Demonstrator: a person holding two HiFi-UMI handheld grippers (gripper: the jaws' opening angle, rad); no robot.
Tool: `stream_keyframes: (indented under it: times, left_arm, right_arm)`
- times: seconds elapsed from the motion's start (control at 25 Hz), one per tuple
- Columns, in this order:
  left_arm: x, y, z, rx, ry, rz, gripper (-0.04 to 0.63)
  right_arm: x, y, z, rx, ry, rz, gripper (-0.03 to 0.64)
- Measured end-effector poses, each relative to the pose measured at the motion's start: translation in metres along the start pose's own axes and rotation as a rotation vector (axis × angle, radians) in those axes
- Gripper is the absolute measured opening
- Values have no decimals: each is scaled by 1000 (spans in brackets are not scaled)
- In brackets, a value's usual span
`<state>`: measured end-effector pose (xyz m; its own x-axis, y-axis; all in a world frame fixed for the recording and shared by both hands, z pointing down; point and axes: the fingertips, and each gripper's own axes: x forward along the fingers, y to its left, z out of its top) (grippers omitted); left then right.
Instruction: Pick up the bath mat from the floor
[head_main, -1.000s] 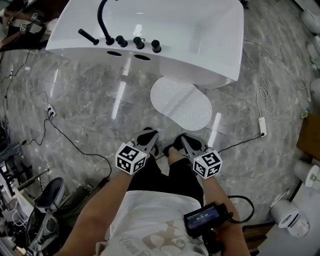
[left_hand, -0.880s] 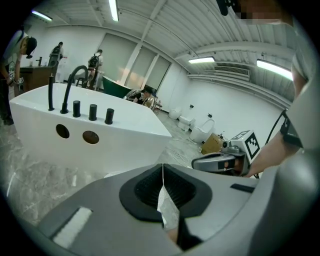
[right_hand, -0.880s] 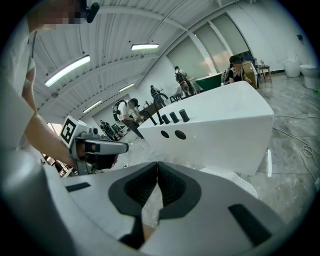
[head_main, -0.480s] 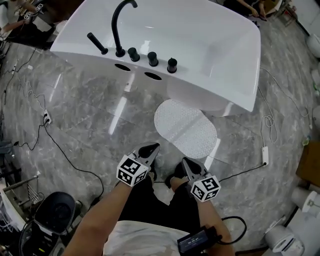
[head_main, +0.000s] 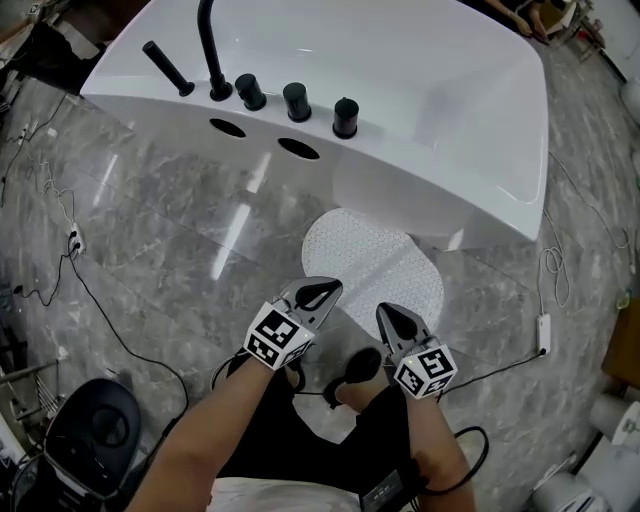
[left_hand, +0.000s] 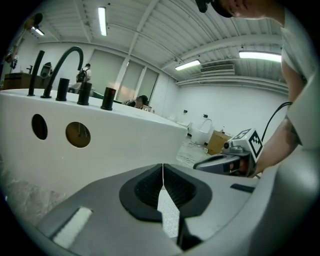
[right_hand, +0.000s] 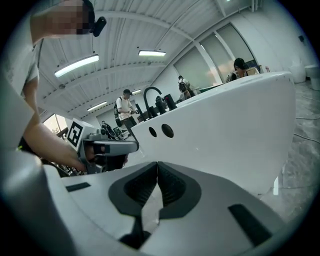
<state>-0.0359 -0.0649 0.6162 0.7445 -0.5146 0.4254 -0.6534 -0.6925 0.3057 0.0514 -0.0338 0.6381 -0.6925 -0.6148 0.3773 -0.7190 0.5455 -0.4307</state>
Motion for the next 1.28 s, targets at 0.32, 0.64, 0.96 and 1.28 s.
stream_keyframes:
  times: [0.32, 0.64, 0.96, 1.28]
  left_arm:
    - [69, 52, -47, 24, -14, -6, 11]
    - [93, 89, -84, 22, -23, 1, 11]
    - [121, 111, -74, 77, -94, -43, 11]
    - [145, 143, -66, 85, -138, -15, 11]
  right_arm:
    - [59, -65, -8, -64, -54, 5, 6]
    - [114, -89, -42, -73, -67, 56, 6]
    - [141, -128, -55, -118, -108, 64, 6]
    - [166, -164, -38, -152, -183, 68, 6]
